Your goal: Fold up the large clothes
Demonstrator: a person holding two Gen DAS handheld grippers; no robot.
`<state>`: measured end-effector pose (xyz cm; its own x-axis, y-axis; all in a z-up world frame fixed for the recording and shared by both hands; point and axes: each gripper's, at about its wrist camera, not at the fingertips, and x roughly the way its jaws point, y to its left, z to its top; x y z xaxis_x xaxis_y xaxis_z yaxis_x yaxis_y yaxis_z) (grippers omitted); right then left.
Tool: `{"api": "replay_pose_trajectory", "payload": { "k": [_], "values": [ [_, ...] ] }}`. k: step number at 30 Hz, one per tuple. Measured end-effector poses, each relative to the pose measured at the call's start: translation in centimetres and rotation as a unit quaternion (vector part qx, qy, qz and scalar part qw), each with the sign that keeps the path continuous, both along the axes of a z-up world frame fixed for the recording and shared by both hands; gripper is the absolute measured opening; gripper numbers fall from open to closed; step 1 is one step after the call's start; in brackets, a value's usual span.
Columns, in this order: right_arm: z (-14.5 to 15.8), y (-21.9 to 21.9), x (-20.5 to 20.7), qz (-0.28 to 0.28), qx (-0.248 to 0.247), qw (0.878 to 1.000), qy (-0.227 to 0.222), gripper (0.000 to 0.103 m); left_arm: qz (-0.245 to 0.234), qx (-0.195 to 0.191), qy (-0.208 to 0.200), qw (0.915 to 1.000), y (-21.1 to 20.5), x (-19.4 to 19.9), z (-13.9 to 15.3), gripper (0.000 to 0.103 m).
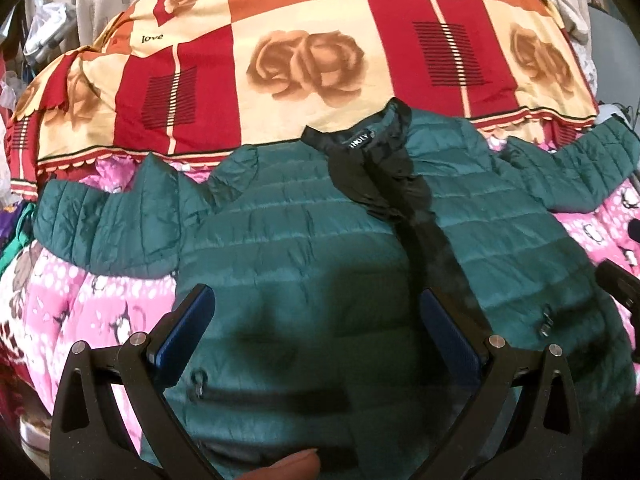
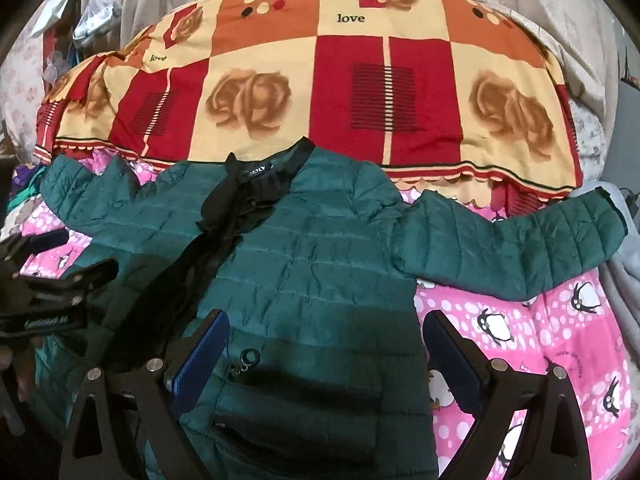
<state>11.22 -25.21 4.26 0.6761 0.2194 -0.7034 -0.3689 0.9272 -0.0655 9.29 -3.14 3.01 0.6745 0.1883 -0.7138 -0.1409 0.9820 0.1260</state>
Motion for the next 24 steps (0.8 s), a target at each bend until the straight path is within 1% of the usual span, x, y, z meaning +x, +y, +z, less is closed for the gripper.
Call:
{"api": "replay_pose_trajectory", "payload": {
  "k": [3,5,8,10,12,16,19,24],
  "values": [
    [-0.5,-0.1,0.6,-0.011,0.001,1.0,0.013,0.097,0.0,-0.004,-0.005,1.0,0.7,1.2,-0.3,0.103],
    [-1.0,-0.2,1.1,-0.018,0.009,0.999,0.031,0.097,0.001,-0.007,-0.009,0.9999,1.1,1.9,-0.6,0.103],
    [-1.4,-0.2,1.6,-0.022,0.022,0.999,0.044,0.097,0.003,-0.013,-0.01,0.9999,1.9,2.6,-1.7,0.103],
    [-1.5,0.1,1.6,-0.022,0.023,0.998,0.046,0.097,0.003,-0.023,-0.007,0.9997,2.5,2.9,-2.6,0.103],
    [-1.7,0.5,1.7,-0.02,0.02,0.998,0.047,0.097,0.018,-0.021,0.007,0.9996,3.0,3.5,-3.3,0.103],
    [-2.0,1.4,1.8,-0.015,0.018,0.998,0.051,0.097,0.018,-0.03,0.003,0.9994,3.3,3.5,-3.1,0.103],
    [-2.2,2.0,2.0,-0.012,0.022,0.998,0.054,0.097,0.017,-0.05,0.008,0.9986,3.7,3.6,-3.2,0.103],
    [-2.3,2.7,1.8,-0.006,0.024,0.998,0.058,0.097,0.037,-0.077,0.022,0.9961,4.7,4.1,-3.6,0.103]
  ]
}}
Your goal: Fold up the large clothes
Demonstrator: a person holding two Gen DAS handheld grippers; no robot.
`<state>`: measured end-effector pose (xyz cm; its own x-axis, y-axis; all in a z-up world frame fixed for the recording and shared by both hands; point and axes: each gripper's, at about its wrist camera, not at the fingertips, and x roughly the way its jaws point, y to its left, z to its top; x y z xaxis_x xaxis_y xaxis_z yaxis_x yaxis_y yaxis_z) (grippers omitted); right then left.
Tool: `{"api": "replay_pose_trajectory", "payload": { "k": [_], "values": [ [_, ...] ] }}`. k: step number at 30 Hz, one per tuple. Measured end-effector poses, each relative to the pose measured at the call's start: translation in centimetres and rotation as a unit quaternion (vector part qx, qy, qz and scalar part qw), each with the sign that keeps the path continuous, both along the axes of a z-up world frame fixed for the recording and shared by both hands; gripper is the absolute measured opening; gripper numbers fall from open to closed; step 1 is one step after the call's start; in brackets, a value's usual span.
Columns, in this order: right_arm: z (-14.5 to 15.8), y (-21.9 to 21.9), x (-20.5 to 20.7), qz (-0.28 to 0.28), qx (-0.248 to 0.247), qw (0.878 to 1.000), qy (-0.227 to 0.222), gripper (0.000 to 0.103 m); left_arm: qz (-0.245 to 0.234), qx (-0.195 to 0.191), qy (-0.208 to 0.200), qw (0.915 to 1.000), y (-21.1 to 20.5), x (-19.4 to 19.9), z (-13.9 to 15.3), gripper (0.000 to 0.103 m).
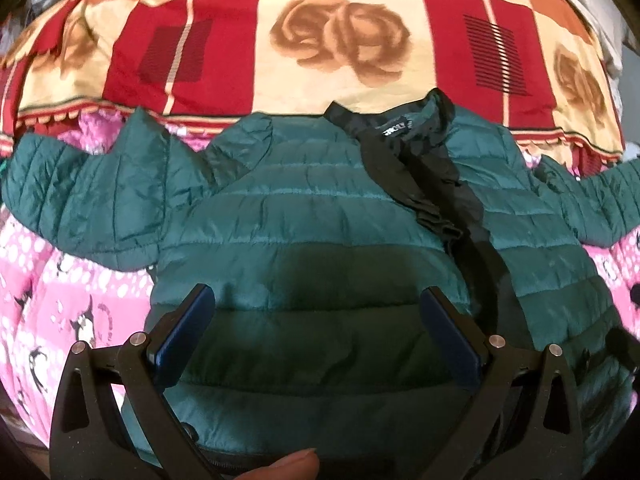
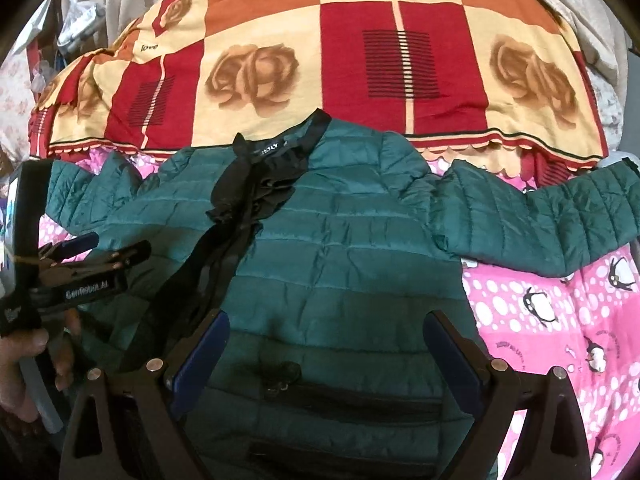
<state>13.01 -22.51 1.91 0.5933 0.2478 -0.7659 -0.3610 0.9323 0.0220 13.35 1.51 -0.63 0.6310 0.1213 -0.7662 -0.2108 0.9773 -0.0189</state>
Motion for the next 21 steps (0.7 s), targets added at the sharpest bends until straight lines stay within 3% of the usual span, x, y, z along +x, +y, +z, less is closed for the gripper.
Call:
{"api": "replay_pose_trajectory", "payload": {
  "k": [6,10,21],
  "values": [
    [-0.4,0.2,0.3,-0.011,-0.002,1.0,0.003,0.097,-0.004,-0.007,0.009,0.9999,0.6,0.1,-0.2,0.103],
    [-0.8,1.0,0.4,-0.011,-0.014,1.0,0.001,0.097,-0.006,-0.031,0.061,0.9976,1.1,0.9,-2.2,0.103],
    [-3.4,2.3,0.6,0.011,-0.039,0.998,0.049,0.097,-0.017,0.001,0.049,0.9986,0.5,0.5,-3.3,0.103]
  ]
}}
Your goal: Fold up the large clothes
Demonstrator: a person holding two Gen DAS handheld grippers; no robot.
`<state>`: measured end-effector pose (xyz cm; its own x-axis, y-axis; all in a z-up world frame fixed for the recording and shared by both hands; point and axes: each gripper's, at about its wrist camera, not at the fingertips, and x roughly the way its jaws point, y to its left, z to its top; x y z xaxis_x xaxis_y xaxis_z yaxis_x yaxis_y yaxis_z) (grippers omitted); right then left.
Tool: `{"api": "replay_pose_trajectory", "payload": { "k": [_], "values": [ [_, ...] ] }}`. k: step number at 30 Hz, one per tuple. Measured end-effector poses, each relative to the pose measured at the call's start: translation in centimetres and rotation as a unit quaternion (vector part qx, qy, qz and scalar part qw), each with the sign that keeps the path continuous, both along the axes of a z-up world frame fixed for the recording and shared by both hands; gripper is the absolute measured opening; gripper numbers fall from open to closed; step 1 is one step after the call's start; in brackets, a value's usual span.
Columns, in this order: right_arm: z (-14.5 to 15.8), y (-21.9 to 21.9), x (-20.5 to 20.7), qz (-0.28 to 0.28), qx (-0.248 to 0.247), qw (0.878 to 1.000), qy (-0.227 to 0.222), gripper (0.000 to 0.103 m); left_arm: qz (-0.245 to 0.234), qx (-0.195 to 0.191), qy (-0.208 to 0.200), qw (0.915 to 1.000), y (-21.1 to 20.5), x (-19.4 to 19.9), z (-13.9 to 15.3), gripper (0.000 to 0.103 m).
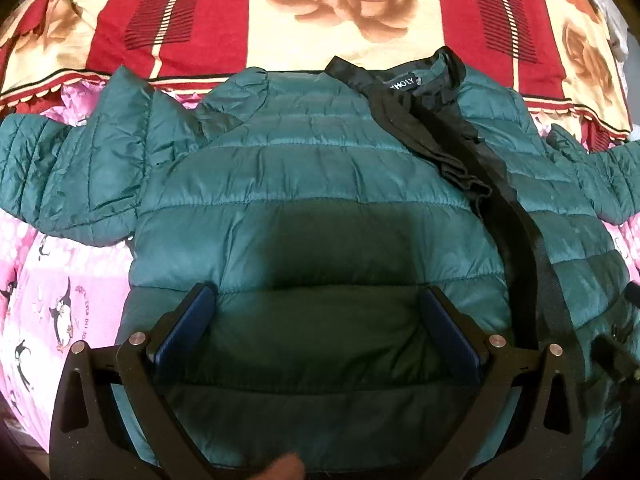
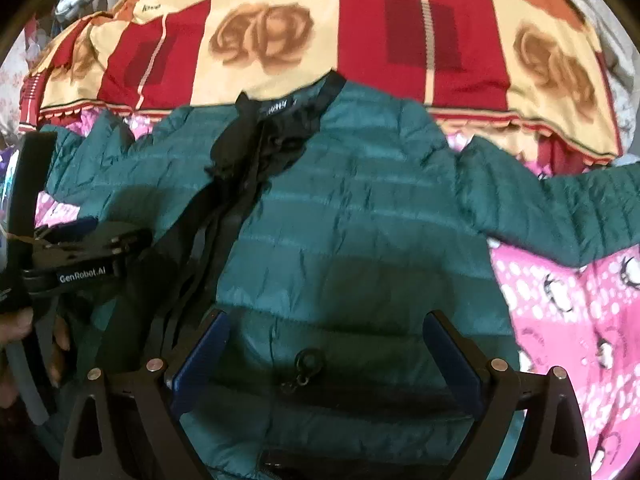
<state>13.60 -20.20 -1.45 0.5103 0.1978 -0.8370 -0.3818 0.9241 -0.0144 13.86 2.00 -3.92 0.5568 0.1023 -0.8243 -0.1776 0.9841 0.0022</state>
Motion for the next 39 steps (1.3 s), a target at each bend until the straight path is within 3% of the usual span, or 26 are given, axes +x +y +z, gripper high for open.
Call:
{"api": "replay_pose_trajectory", "payload": {
  "k": [2,9,20,25,32,39],
  "values": [
    [-0.9,0.1,0.3,0.003,0.005,1.0,0.031,0.097,-0.002,0.002,0.003,1.0,0.0,0.1,0.0,0.103],
    [-2.2,0.1,0.6,0.002,0.005,0.998,0.057,0.1,-0.007,-0.002,0.01,0.9999,0.0,0.2,0.0,0.103],
    [-2.9,0.8,-0.1,-0.001,-0.027,0.998,0.05,0.103,-0.015,0.013,-0.007,0.9998,-0.3,-0.4,0.0,0.103],
    [-2.8,0.9,0.1,0.004,-0.028,0.998,0.05,0.103,-0.013,-0.008,-0.023,0.9996,0.3,-0.9,0.7,0.103],
    [-0.7,1.8,-0.6,0.023,-0.03,0.999,-0.007,0.101,0.019,-0.048,-0.08,0.9954,4.1,-1.6,4.1,0.103],
    [1.6,2.8,-2.0,0.058,-0.009,0.996,-0.068,0.1,0.103,-0.051,-0.14,0.9834,13.1,-1.6,5.5,0.103]
  ]
}}
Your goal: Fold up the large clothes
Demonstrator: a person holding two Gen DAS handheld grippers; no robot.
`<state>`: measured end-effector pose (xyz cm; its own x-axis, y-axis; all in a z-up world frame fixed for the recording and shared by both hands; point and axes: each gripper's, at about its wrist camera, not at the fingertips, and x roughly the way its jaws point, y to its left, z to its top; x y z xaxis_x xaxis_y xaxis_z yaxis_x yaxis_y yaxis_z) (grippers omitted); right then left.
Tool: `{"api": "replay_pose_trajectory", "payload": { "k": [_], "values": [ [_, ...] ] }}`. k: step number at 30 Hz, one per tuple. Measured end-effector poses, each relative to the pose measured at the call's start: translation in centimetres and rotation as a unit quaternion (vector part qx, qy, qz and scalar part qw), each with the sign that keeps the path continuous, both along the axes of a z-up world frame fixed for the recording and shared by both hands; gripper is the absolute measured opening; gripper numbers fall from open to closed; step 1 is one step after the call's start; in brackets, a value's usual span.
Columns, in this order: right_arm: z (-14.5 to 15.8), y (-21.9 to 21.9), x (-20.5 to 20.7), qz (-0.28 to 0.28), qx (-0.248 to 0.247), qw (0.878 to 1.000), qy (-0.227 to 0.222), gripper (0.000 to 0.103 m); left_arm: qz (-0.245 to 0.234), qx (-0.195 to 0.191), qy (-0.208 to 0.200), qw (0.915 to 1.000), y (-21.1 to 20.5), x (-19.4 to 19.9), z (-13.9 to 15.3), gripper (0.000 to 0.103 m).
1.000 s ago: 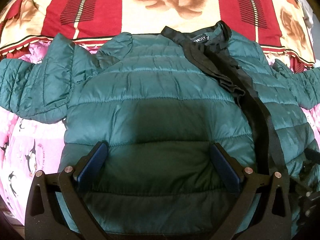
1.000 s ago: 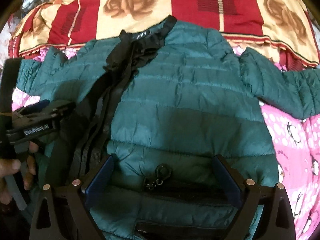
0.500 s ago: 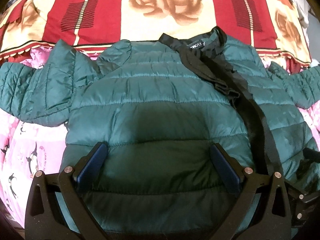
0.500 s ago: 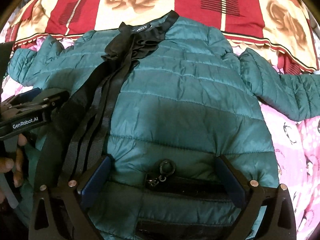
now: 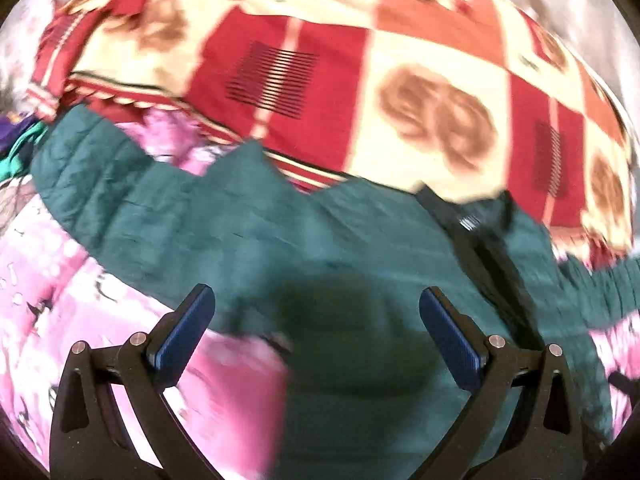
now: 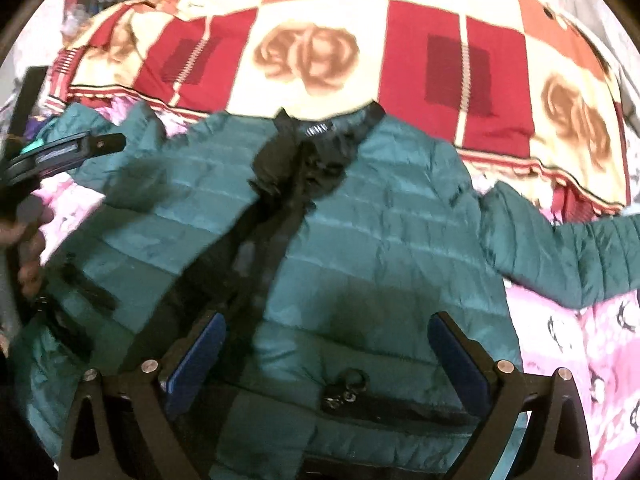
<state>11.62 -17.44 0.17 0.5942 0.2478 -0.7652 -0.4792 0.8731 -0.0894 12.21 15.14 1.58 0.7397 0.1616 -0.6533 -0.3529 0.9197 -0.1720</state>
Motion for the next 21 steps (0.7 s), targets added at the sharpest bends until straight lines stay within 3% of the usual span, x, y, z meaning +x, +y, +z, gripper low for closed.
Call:
{"api": "replay_pose_trajectory", "payload": {
  "k": [4,6,9,12,21],
  "values": [
    [0.6,0.3,-0.5,0.022,0.018,1.0,-0.012,0.1,0.008,-0.022,0.005,0.9997,6.0,0.4,-0.8,0.103],
    [0.5,0.2,-0.5,0.028,0.032,0.999,0.004,0.1,0.022,-0.021,-0.003,0.9995,9.1,-0.1,-1.2,0.103],
    [0.3,0.3,-0.6,0.037,0.042,0.998,0.025,0.1,0.049,-0.06,-0.063,0.995,13.7,-1.9,-0.9,0.103],
    [0.0,0.6,-0.5,0.041,0.039,0.998,0.031,0.1,0.069,-0.044,-0.11,0.9905,18.0,-3.2,-0.4,0.103],
    [-0.9,2.2,-0.4,0.072,0.034,0.995,0.056,0.1,0.095,-0.01,-0.084,0.9919,28.4,-3.9,-1.7,0.103]
  ]
}}
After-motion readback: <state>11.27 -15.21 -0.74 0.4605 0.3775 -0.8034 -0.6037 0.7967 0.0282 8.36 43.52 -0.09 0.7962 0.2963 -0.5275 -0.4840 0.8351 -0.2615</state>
